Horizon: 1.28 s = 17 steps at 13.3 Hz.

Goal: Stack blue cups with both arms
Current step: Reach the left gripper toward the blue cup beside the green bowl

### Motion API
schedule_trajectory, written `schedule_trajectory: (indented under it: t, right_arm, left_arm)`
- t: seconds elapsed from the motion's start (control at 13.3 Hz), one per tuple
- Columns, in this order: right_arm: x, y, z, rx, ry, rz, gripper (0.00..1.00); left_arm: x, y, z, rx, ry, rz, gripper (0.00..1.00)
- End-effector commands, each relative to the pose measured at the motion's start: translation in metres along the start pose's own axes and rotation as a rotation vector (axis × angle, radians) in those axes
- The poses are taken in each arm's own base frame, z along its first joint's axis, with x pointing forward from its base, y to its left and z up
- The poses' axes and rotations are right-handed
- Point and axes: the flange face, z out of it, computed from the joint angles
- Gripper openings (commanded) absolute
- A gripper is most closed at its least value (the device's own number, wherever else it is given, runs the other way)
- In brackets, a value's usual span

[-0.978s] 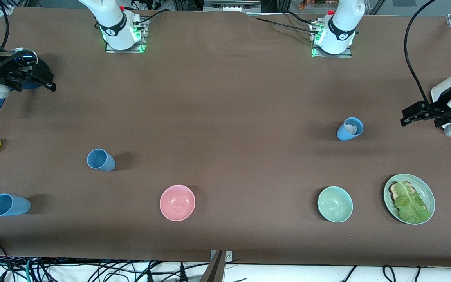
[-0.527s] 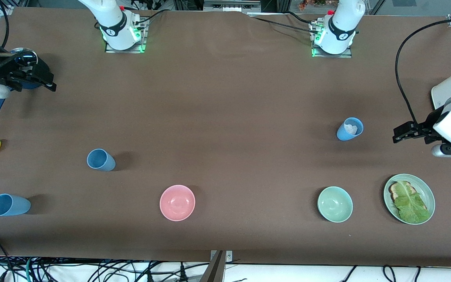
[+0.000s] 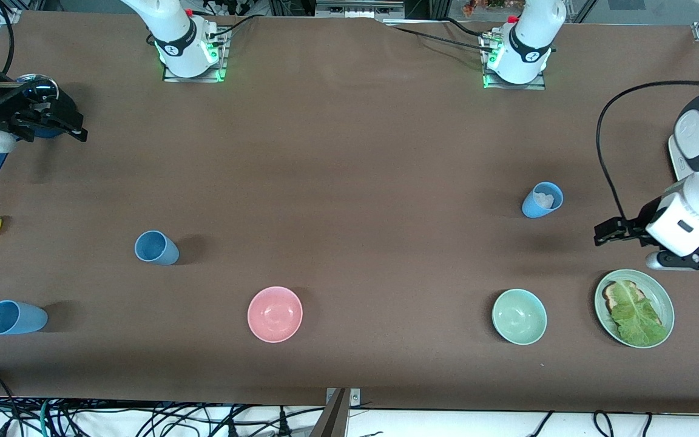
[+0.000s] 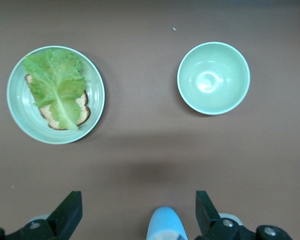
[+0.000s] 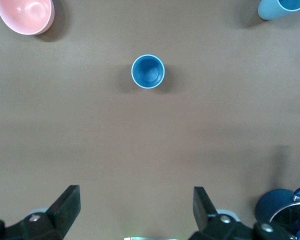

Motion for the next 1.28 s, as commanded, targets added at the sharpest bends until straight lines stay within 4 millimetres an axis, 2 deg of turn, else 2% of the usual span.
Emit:
schedule_trajectory:
  t: [0.0, 0.3, 0.68, 0.83, 1.2]
  right_arm:
    - [-0.002, -0.001, -0.003, -0.015, -0.003, -0.005, 1.0]
    - [0.0, -0.001, -0.002, -0.016, -0.005, -0.009, 1.0]
    - [0.001, -0.002, 0.001, -0.017, -0.014, -0.011, 1.0]
    - [0.001, -0.002, 0.003, -0.017, -0.017, -0.011, 1.0]
    - [0.0, -0.002, 0.004, -0.017, -0.021, -0.011, 1.0]
  left_arm:
    - [-0.013, 0.0, 0.043, -0.001, 0.035, 0.0, 1.0]
    - [-0.03, -0.002, 0.091, 0.002, 0.059, -0.003, 1.0]
    - [-0.059, -0.007, 0.128, 0.009, 0.059, -0.006, 1.0]
    - [-0.074, -0.006, 0.13, 0.018, 0.057, 0.006, 1.0]
    - [-0.104, -0.005, 0.106, 0.021, 0.06, 0.019, 1.0]
